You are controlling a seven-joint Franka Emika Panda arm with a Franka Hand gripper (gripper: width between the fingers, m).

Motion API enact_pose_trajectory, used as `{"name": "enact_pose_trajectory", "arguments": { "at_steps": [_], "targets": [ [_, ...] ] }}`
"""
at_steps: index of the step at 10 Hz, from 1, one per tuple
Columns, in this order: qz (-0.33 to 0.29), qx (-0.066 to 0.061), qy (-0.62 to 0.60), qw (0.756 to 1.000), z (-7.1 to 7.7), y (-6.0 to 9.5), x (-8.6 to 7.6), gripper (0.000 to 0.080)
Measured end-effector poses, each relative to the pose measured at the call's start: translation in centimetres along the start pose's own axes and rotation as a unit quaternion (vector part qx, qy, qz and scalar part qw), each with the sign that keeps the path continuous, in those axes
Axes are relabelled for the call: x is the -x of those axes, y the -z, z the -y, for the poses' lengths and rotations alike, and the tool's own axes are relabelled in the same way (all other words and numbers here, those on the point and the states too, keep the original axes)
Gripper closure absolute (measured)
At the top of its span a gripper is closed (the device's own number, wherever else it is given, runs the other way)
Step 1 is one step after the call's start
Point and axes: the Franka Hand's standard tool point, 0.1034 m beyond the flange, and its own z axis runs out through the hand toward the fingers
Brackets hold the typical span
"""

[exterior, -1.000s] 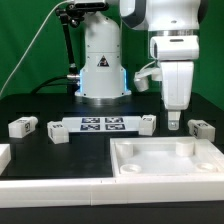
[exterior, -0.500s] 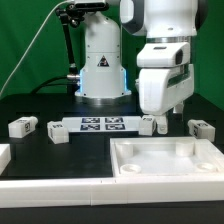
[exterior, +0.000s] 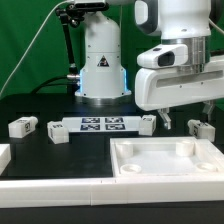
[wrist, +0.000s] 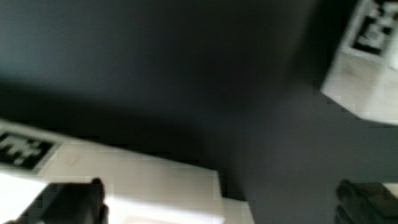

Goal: Assemble one leg

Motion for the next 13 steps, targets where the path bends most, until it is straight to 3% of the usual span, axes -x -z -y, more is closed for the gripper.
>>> {"name": "enact_pose_trajectory", "arguments": {
  "at_steps": [3,7,8,11,13],
  "targets": [
    [-0.001,-0.012,-0.115,0.993,2.7,-0.3,0.1,0.0151],
    [0.021,-0.010,-0.109,0.994,2.6,-0.4,0.3,0.0151],
    [0.076,-0.007,-0.110,0.991,2.8,-0.5,1.4,0.0151],
    [0.194,-0.005,-0.105,0.975,3.5,-0.5,1.4,0.0151],
    [0.290,-0.007,-0.098,0.952,3.9,-0.7,1.7,0.0151]
  ]
}}
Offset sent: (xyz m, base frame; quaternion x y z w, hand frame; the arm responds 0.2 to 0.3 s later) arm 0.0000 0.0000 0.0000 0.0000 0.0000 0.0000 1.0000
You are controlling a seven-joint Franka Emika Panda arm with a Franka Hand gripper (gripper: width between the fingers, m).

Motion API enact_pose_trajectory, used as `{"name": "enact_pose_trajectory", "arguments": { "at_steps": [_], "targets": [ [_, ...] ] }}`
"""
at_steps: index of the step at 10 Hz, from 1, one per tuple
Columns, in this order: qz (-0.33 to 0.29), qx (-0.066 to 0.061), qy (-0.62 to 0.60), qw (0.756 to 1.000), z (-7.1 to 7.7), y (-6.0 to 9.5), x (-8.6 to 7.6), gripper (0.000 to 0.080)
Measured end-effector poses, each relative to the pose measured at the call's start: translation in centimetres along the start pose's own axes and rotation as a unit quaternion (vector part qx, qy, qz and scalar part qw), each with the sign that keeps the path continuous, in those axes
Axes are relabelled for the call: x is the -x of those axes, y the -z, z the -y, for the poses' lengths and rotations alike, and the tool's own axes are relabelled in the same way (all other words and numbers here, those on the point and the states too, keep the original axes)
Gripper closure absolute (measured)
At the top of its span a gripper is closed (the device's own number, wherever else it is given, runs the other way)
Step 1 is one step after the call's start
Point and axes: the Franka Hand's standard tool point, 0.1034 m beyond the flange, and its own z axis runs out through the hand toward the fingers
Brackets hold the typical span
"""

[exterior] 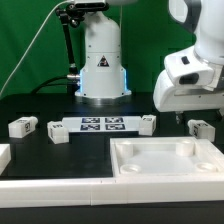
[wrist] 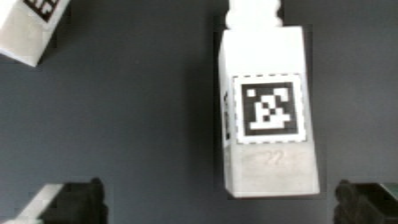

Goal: Assemble one leg

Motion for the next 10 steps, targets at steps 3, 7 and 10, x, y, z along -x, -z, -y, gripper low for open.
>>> {"name": "enact_pose_trajectory", "arguments": {
  "at_steps": [3,7,10],
  "targets": [
    [0.122,0.012,0.001,0.993,0.2,-0.8,0.4,0.0151],
    [0.199,0.021,-0.003,0.980,0.7,-2.0,-0.2,0.0151],
    [0.200,0.026,-0.008,0.979,1.3,-2.7,-0.1,0.0151]
  ]
}}
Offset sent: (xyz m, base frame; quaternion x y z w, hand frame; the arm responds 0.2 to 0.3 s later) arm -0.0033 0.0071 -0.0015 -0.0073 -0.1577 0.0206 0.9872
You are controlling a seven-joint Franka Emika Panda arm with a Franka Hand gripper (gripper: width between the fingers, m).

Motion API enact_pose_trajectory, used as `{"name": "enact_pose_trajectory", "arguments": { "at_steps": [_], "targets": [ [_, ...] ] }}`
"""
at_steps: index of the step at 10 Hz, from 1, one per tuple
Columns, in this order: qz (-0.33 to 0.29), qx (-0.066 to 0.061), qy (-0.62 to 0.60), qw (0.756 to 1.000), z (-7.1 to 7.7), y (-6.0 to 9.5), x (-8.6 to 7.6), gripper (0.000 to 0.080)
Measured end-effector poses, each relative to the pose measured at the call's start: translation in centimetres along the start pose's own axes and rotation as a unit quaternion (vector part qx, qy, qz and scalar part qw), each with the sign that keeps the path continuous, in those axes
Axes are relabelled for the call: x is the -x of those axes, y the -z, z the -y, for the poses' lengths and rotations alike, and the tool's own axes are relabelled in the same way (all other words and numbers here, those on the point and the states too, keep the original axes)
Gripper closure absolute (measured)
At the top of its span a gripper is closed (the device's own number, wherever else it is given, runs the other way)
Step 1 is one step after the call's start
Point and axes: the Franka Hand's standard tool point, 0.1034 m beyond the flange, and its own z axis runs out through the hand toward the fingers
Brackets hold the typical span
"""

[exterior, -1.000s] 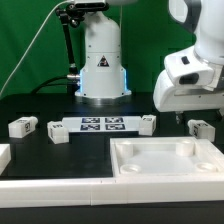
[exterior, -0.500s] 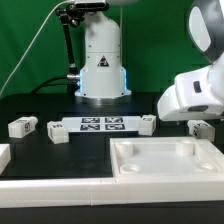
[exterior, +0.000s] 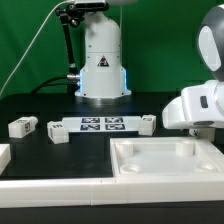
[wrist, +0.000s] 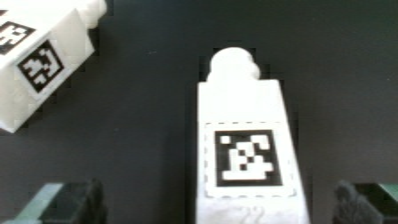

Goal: Assemble one leg

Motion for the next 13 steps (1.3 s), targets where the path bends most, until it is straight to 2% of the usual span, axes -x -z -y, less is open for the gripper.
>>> {"name": "enact_pose_trajectory", "arguments": {
  "at_steps": [5,6,7,8,9,10,13],
  "targets": [
    [-0.017,-0.002,0.003,1.000,0.34,-0.30,-0.98,0.0151],
    [-0.018,-0.002,0.004,1.000,0.41,-0.18,-1.00,0.0263],
    [-0.018,-0.002,0.004,1.000,0.40,-0.20,-1.00,0.0263],
    [-0.018,-0.002,0.004,1.000,0.38,-0.20,-1.01,0.0439],
    [-0.018,-0.002,0.004,1.000,0.37,-0.20,-1.01,0.0439],
    [-0.018,-0.002,0.004,1.000,0.37,-0.19,-1.01,0.0508],
    [-0.018,-0.002,0.004,1.000,0.37,-0.19,-1.01,0.0508]
  ]
}}
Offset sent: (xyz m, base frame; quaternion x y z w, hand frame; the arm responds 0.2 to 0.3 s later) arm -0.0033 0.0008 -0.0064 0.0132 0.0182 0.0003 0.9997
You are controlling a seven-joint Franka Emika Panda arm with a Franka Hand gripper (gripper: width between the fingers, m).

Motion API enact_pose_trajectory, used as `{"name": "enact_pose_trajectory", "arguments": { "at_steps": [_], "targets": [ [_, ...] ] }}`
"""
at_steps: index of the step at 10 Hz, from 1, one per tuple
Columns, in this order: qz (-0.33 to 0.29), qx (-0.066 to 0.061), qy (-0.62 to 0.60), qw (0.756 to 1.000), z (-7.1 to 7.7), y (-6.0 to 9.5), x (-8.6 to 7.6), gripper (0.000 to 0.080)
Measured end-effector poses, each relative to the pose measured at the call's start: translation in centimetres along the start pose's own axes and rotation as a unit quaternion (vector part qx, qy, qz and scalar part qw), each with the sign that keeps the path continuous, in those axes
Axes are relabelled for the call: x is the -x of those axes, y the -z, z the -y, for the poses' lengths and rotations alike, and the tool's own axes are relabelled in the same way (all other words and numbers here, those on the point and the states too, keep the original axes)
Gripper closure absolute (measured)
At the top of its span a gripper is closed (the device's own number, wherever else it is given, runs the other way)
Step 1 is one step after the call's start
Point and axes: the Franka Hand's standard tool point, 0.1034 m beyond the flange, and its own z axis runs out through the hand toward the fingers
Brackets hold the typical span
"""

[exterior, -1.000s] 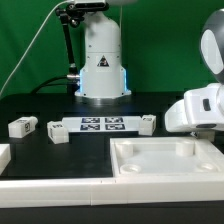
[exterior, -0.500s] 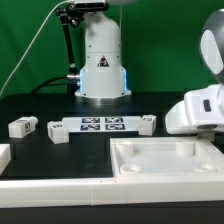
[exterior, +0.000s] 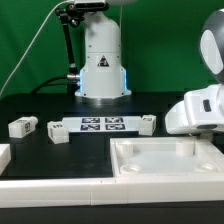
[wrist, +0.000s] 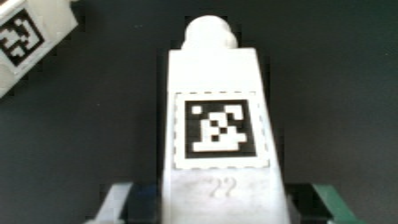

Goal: Assemble one leg

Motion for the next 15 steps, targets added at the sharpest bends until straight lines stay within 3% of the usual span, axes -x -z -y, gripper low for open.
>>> {"name": "enact_pose_trajectory", "arguments": {
  "at_steps": [2,6,7,8,9,11,13,15],
  "targets": [
    [-0.002,-0.004,0.015,1.000,-1.6,0.9,0.2,0.0508],
    [0.001,-0.016,0.025,1.000,-4.9,5.9,4.1,0.0507],
    [-0.009,-0.018,0.027,0.999,-5.1,6.7,4.3,0.0507],
    [-0.009,-0.017,0.027,0.999,-5.0,6.4,4.1,0.0507],
    [-0.032,-0.020,0.027,0.999,-4.8,6.6,3.5,0.0507],
    [-0.135,-0.027,0.023,0.990,-4.7,7.5,2.4,0.0507],
    [-0.217,-0.029,0.032,0.975,-5.7,8.0,2.2,0.0507],
    [-0.290,-0.033,0.031,0.956,-5.8,10.1,2.2,0.0506]
  ]
}}
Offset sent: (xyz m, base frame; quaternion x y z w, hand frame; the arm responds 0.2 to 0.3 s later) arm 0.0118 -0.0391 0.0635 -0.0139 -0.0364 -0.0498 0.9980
